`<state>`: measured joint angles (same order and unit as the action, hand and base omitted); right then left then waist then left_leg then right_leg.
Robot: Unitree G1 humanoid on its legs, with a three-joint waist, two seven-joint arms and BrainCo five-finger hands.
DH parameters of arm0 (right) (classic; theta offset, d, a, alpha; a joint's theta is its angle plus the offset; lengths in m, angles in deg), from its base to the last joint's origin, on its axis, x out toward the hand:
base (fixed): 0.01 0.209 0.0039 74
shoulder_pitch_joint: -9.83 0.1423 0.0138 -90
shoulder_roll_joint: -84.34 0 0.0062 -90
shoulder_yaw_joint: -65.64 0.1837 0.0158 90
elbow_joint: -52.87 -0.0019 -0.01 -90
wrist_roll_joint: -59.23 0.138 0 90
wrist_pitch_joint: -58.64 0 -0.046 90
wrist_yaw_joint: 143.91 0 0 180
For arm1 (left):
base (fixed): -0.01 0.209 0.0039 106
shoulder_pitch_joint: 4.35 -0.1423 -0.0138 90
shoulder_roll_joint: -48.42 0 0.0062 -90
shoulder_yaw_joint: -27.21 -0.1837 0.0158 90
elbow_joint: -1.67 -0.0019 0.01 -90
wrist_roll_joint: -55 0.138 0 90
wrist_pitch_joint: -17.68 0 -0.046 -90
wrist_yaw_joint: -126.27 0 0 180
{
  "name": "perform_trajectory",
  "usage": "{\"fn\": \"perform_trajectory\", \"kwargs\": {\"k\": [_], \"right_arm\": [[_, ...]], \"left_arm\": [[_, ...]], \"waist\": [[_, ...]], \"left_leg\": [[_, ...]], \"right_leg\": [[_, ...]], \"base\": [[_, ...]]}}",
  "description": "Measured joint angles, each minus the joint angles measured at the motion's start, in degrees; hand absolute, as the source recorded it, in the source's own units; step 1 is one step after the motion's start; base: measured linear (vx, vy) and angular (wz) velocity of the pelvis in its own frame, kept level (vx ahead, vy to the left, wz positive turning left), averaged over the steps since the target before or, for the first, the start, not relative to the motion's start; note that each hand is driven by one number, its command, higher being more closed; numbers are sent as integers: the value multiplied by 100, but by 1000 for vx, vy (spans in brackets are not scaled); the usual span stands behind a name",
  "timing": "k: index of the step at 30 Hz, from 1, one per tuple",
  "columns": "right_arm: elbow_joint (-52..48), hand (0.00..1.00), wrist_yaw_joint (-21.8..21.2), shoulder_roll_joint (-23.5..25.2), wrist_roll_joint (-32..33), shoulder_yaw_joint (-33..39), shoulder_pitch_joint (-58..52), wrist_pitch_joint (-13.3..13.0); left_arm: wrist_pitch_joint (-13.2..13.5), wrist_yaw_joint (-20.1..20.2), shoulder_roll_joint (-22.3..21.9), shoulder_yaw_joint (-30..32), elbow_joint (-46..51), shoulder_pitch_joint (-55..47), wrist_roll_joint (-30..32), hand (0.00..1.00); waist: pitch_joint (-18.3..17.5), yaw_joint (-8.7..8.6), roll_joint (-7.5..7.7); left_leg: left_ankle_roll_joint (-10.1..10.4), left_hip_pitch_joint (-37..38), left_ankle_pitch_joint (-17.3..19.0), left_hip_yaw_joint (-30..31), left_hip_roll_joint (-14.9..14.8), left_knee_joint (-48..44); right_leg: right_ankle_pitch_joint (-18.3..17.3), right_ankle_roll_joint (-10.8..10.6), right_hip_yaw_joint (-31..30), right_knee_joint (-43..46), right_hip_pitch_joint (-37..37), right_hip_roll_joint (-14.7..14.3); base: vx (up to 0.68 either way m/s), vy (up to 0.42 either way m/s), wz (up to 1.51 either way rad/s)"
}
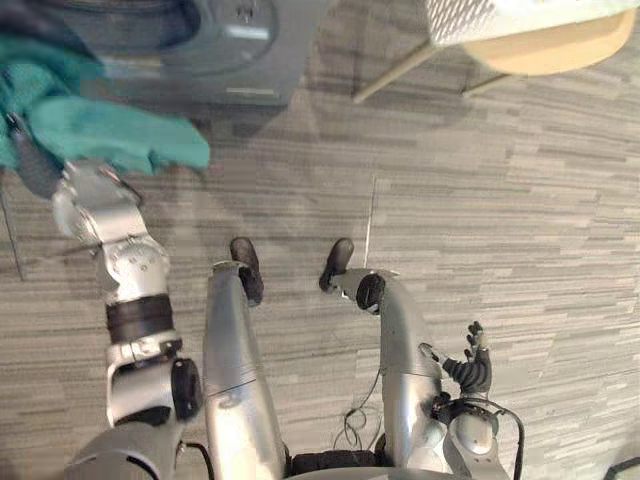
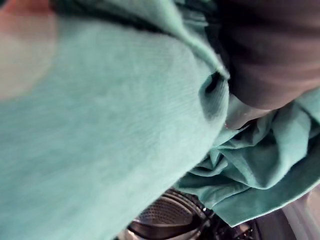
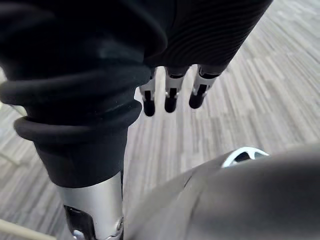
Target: Pick up the laundry basket with both hands and put the clothes into the washing machine.
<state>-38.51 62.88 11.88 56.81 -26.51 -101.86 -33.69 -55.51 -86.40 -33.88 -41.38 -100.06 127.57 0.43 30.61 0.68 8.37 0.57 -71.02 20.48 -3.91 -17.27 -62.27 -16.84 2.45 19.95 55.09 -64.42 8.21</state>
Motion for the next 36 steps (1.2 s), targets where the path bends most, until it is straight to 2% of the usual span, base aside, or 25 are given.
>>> {"fn": "perform_trajectory", "kwargs": {"k": [4, 7, 12, 17, 19, 24, 27, 31, 36], "right_arm": [[-64, 0, 47, -23, -45, 49, 1, -72], [-190, 0, 38, -26, -44, 41, 10, -139], [-245, 0, 16, -51, -45, 45, 469, -171], [-495, 0, -83, -145, -35, -75, 326, -290], [-607, 0, -87, -153, -33, -122, 241, -414], [-630, 0, -122, -207, -39, -180, 128, -611], [-621, 0, -150, -240, -42, -169, 123, -629], [-601, 0, -153, -325, -42, -166, 129, -632], [-570, 0, -191, -546, -44, -39, 201, -641]], "left_arm": [[-7, 23, 426, -846, 0, 888, -1, 100], [-15, 53, 535, -1271, -13, 1486, -116, 100], [-26, 298, 642, -1967, -375, 2500, -337, 100], [-45, 345, 798, -2121, -890, 3242, -245, 100], [-148, 241, 1054, -2120, -1180, 3605, 64, 100], [-299, 78, 1383, -2075, -1668, 4215, 408, 100], [-417, -148, 1510, -1922, -2049, 4527, 517, 100], [-528, -256, 1648, -1901, -2279, 4815, 529, 100], [-625, -249, 1956, -2360, -2616, 5663, 570, 100]], "waist": [[0, 8, 0], [1, -15, -2], [0, -163, -3], [0, -288, -3], [0, -281, -3], [0, -283, -3], [-1, -280, -3], [-1, -253, -2], [-3, -207, 2]], "left_leg": [[12, -459, -162, 117, 60, -21], [50, -661, -223, 162, 113, -19], [59, -953, -321, 164, 148, 13], [69, -1229, -408, 151, 111, 44], [80, -1358, -416, 148, 12, 40], [111, -1556, -439, 193, -58, 42], [135, -1629, -454, 257, -64, 54], [140, -1687, -494, 294, -49, 105], [154, -1981, -574, 504, -12, 90]], "right_leg": [[-3, 21, 105, 128, -414, 76], [-5, 25, 117, 184, -624, 107], [12, 56, 167, 229, -928, 179], [71, 155, 183, 209, -1227, 158], [137, 253, 199, 122, -1340, 55], [159, 282, 252, 76, -1503, -13], [159, 283, 358, 50, -1515, -12], [176, 313, 433, -28, -1517, -13], [222, 386, 648, -122, -1621, -25]], "base": [[-59, -41, 7], [-17, -5, 1], [-61, -2, 2], [-62, 12, -7], [-61, 22, -25], [-31, 23, -13], [-1, 7, -1], [0, 0, 0], [3, 4, -2]]}}
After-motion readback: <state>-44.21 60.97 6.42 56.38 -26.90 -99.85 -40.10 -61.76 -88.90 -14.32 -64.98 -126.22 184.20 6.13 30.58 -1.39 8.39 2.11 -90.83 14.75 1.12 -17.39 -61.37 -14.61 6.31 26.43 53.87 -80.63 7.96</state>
